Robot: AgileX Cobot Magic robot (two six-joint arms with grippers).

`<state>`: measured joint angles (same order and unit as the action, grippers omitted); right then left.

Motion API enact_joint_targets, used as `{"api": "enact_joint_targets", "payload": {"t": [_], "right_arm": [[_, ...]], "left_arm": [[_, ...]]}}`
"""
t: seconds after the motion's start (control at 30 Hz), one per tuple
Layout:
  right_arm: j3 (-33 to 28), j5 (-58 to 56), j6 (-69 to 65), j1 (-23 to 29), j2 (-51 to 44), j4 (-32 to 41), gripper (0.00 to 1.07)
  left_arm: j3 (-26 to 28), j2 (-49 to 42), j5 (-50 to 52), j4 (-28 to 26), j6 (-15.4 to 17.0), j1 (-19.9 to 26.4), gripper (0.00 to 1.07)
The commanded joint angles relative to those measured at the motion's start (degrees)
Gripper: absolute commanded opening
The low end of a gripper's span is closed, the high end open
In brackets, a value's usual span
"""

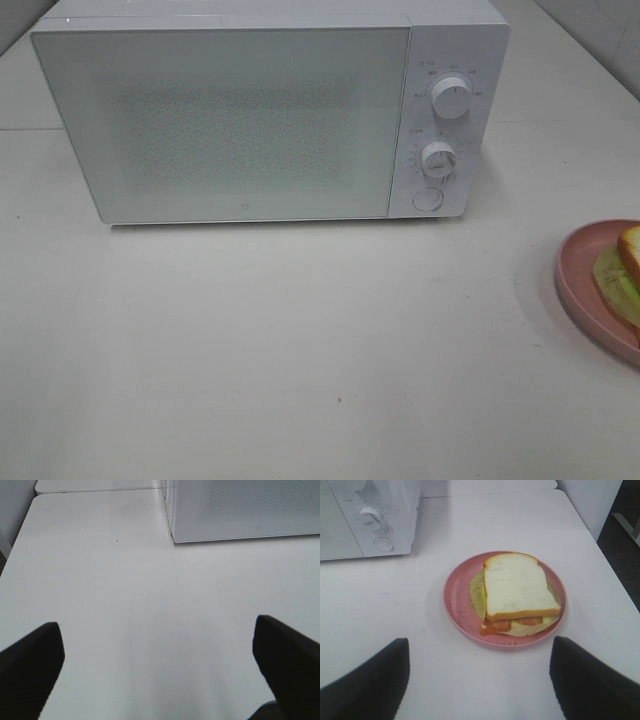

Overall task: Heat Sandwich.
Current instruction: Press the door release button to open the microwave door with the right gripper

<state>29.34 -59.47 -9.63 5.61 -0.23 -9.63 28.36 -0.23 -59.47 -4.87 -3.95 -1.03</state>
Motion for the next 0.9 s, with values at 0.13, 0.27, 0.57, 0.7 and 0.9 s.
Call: {"api": "enact_joint_targets", "payload": {"t": [0.13, 0.27, 0.57, 0.7, 0.9], "right_arm": [[0.1, 0.5, -0.1, -0.4, -1.5, -0.1, 0.75], [0.1, 0.5, -0.1, -0.4, -1.5, -0.1, 0.75], [0.4, 1.0, -0.1, -0.4, -1.5, 0.1, 0.75], [2.0, 1.1, -0.1, -0.4, -1.5, -0.1, 0.75], [3.4, 2.2, -0.1, -0.4, 0.4, -0.2, 0.75]], "left_arm": [[-0.1, -1.6, 0.1, -0.2, -0.1, -0.1, 0.98], [-0.1, -1.6, 0.1, -0.2, -0.1, -0.1, 0.98], [-0.1, -1.6, 0.1, -0.2, -0.1, -0.1, 0.98], [-0.1, -1.6, 0.1, -0.2, -0.1, -0.1, 0.98], [-0.1, -1.6, 0.1, -0.2, -0.1, -0.1, 0.98]]}}
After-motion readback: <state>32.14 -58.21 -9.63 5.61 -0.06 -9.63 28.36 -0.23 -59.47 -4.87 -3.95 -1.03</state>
